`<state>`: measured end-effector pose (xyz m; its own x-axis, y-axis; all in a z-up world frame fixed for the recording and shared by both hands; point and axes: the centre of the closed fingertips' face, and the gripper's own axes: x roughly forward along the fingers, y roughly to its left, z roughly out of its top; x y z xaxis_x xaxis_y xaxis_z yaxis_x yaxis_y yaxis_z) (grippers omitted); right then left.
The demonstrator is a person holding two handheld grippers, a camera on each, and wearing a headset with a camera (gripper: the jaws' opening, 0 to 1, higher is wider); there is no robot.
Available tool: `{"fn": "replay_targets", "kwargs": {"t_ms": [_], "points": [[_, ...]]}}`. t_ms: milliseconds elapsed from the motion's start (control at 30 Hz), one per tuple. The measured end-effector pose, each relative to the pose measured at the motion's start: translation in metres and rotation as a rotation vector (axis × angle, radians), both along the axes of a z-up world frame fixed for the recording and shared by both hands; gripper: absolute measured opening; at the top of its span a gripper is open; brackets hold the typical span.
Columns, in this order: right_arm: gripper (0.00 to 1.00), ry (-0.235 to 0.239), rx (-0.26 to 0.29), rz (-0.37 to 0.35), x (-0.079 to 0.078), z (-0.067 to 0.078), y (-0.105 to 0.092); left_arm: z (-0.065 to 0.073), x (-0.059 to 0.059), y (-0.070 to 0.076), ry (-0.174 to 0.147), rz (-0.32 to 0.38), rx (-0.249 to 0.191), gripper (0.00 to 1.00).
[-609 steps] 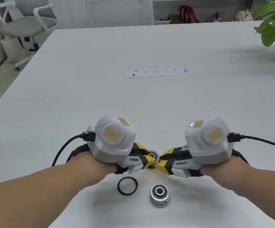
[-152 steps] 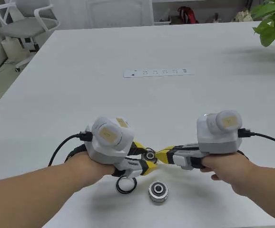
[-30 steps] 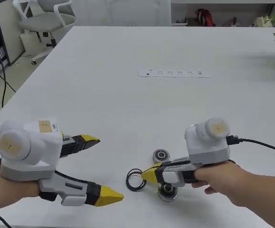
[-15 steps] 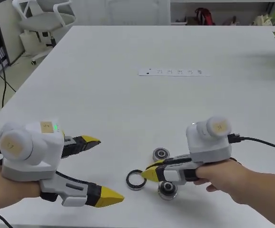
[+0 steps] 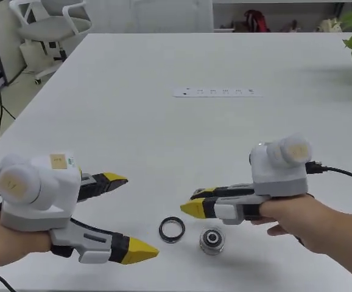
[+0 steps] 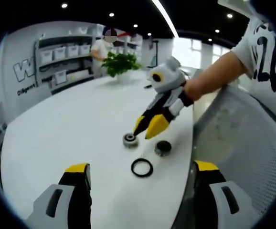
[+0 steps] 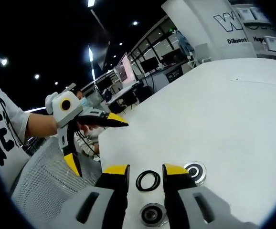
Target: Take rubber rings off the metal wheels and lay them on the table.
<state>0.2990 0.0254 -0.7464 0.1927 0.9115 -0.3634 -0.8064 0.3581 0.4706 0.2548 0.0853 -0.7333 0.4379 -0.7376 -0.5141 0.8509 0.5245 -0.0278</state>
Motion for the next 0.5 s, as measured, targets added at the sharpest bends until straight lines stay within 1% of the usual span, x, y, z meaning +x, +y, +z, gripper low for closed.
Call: {"fn": "replay_targets", "kwargs": {"t_ms": [67, 100, 200, 267, 433, 500], "points": [[0.27, -0.02, 0.001, -0.009, 0.003, 0.006, -0.005, 0.001, 0.001, 0.0, -0.001, 0.0, -0.003, 0.9], [0.28, -0.041, -0.005, -0.011, 0.004, 0.008, -0.008, 0.002, 0.002, 0.0, -0.003, 0.002, -0.003, 0.9], [0.32, -0.081, -0.023, -0.004, 0.003, 0.014, -0.015, 0.004, 0.003, 0.0, -0.001, 0.011, -0.004, 0.9], [0.34, -0.106, -0.028, 0.0, 0.006, 0.016, -0.021, 0.006, 0.004, 0.001, 0.002, 0.018, -0.007, 0.89], [0.39, -0.162, -0.038, 0.006, 0.005, 0.026, -0.03, 0.011, 0.004, 0.002, 0.004, 0.023, -0.008, 0.89], [0.41, -0.171, -0.041, 0.009, 0.004, 0.029, -0.033, 0.012, 0.003, 0.002, 0.003, 0.021, -0.006, 0.89]]}}
